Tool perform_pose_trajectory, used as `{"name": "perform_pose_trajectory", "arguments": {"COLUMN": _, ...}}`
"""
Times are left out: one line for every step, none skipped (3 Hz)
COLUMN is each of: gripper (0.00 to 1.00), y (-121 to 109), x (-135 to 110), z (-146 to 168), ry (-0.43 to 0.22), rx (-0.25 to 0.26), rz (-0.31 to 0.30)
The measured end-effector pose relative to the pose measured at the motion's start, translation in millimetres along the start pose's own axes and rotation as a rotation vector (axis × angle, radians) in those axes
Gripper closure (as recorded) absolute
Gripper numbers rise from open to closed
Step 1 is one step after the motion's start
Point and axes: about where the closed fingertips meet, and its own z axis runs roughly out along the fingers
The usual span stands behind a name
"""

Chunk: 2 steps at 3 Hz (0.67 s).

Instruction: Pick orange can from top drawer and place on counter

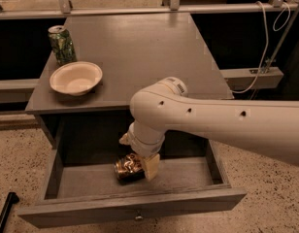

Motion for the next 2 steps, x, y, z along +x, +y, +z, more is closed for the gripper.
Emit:
{"name": "perform_pose_trajectory", "arguments": {"gripper": 0.15, "y": 5.7, "x": -2.8, "z": 30.8, "ry": 0.005, "rx": -0.047, "rz": -0.004}}
{"name": "perform_pose_trajectory", "arguments": {"gripper": 0.15, "y": 10.2, "x": -6.9, "z": 53.5, "ry": 0.011, "rx": -0.082, "rz": -0.007}}
